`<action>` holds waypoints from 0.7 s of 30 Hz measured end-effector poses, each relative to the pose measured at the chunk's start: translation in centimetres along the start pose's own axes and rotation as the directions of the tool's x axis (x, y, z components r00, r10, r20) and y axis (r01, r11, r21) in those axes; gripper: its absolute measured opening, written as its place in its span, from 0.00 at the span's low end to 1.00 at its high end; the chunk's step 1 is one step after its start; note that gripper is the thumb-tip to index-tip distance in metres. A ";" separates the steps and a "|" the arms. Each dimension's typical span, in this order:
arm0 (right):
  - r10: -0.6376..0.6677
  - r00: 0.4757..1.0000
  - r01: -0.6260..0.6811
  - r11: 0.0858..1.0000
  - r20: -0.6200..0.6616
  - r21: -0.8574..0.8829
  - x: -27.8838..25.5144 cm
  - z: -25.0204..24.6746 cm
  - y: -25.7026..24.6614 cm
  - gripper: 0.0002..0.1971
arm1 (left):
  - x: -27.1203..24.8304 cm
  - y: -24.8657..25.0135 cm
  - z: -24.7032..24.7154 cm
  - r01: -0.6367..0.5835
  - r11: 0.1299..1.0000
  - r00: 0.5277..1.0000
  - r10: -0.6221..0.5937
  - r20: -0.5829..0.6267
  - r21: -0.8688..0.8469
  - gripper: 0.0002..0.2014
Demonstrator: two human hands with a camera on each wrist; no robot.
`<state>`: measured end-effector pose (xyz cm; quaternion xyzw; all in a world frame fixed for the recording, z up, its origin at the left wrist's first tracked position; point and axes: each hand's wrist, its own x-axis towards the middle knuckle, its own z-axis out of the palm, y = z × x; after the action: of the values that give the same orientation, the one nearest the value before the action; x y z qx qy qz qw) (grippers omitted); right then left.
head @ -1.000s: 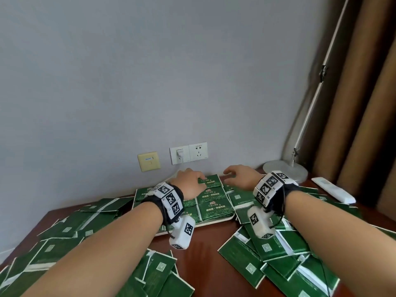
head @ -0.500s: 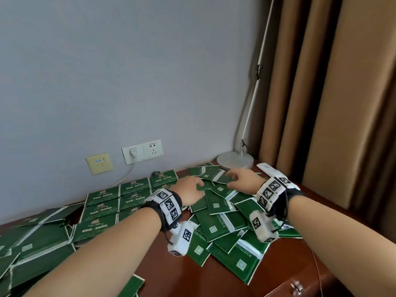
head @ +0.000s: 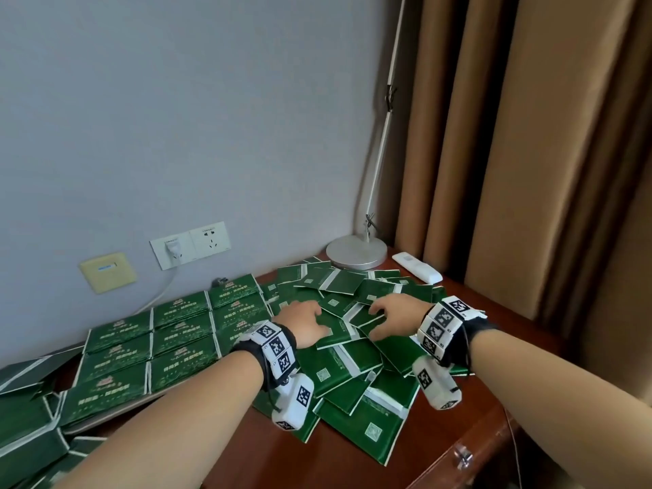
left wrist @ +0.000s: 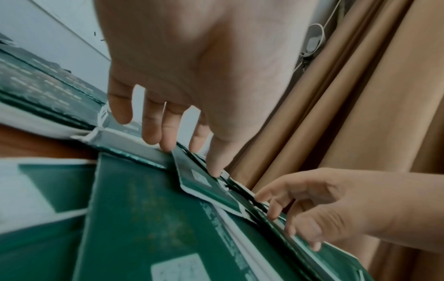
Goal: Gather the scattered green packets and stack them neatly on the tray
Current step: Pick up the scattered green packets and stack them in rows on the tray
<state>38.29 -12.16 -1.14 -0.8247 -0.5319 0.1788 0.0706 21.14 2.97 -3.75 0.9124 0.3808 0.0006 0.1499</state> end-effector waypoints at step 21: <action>0.053 0.996 -0.048 0.996 0.066 -0.079 -0.2 1.0 -0.5 0.32 | 0.0 0.6 2.2 0.085 0.957 0.994 -0.101 -0.044 -0.278 0.25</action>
<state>37.46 -12.18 -1.91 -0.8335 -0.5196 0.1875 0.0159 21.83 1.97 -5.68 0.8634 0.4237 0.0730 0.2640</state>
